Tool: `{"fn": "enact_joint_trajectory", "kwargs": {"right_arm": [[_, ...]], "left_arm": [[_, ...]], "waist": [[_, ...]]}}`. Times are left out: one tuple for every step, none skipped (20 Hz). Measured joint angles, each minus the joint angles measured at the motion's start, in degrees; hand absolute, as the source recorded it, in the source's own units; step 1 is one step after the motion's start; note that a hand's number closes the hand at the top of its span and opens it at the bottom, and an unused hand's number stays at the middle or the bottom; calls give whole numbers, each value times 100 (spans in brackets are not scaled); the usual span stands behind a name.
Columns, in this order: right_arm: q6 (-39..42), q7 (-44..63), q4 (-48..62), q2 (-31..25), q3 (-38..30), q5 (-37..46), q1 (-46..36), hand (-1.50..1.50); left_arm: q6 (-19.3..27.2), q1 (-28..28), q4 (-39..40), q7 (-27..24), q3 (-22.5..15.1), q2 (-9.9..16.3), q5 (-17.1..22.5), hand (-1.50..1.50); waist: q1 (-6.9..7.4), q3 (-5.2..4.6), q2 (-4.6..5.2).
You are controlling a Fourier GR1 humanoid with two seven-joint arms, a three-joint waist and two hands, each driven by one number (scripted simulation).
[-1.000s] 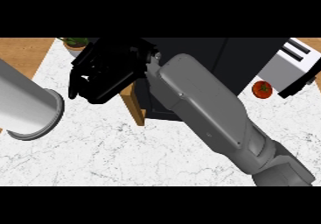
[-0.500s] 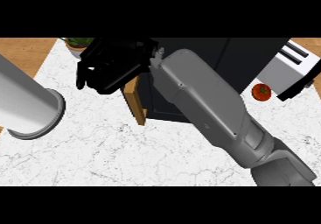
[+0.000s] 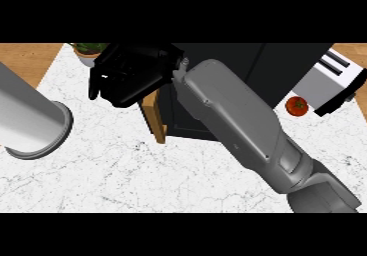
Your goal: Pick up the wine, place it into the cabinet and close the cabinet
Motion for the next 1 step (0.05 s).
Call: {"fn": "enact_joint_trajectory", "kwargs": {"right_arm": [[-11, -21, -11, 0, -1, -12, 9, 150]], "left_arm": [[21, -21, -25, 4, 7, -10, -19, -150]], "waist": [[-2, -7, 2]]}}
